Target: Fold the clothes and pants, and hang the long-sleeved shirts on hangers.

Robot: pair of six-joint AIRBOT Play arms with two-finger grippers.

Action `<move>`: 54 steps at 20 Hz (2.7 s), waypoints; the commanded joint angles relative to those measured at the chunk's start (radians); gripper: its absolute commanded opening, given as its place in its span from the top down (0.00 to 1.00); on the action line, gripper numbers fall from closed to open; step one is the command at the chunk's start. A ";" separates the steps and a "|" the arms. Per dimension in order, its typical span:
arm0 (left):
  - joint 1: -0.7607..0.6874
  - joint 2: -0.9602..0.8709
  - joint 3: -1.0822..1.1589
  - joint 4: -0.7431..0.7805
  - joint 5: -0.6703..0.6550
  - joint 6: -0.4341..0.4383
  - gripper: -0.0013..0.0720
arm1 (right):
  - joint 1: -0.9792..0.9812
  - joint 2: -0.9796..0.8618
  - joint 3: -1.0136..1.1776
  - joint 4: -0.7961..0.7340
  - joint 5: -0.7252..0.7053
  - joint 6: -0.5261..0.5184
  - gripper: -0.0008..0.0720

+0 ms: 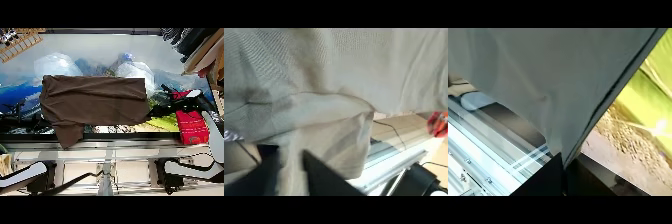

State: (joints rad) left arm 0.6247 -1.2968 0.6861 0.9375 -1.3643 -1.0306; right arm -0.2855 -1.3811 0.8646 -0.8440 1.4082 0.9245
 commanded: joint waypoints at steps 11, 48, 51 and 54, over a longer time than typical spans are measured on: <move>-0.026 0.008 -0.143 -0.111 0.171 0.019 0.82 | 0.002 0.024 0.004 0.002 -0.021 0.001 0.96; -0.138 -0.481 0.687 -0.935 0.297 0.295 0.31 | 0.034 -0.357 0.439 0.033 -0.226 0.319 0.16; -0.169 -0.422 0.687 -0.732 0.296 0.307 0.32 | 0.066 -0.418 0.445 0.133 -0.261 0.270 0.16; -0.223 -0.367 0.687 -0.459 0.295 0.306 0.33 | 0.101 -0.492 0.486 0.209 -0.264 0.239 0.16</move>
State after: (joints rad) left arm 0.4393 -1.7130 1.3712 0.2329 -1.0660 -0.7444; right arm -0.2100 -1.8153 1.3289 -0.7021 1.1389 1.2015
